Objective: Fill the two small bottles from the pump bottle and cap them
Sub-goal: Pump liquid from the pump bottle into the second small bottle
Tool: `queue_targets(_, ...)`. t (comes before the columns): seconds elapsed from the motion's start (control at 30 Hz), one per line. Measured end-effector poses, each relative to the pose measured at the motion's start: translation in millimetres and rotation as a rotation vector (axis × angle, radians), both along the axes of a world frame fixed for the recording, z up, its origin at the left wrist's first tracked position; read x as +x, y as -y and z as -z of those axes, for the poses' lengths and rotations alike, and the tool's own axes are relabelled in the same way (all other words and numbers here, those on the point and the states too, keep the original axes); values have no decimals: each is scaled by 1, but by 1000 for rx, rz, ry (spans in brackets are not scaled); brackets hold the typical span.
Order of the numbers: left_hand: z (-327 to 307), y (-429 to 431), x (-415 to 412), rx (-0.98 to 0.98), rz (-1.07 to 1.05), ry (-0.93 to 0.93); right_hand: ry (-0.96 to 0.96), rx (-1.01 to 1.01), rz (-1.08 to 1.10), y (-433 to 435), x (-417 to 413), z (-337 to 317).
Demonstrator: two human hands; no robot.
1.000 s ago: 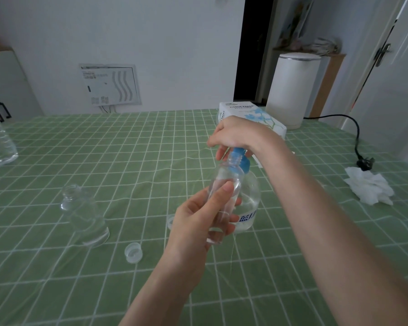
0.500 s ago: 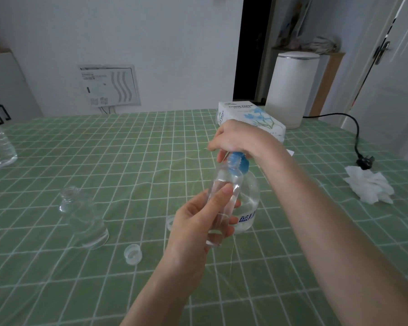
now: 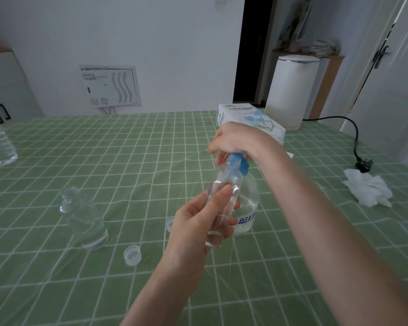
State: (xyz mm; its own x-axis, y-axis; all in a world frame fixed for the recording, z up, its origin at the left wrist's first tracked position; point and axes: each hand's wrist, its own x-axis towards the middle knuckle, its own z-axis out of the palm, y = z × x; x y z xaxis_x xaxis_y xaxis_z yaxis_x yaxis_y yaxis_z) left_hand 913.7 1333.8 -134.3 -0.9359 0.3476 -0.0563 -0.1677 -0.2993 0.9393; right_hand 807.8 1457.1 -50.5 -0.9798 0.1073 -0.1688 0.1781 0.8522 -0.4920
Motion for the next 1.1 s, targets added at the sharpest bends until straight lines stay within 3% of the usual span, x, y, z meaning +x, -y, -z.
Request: queue_targets(1.1, 2, 0, -1, -19, -7, -4, -9, -24, -30, 0, 2, 4)
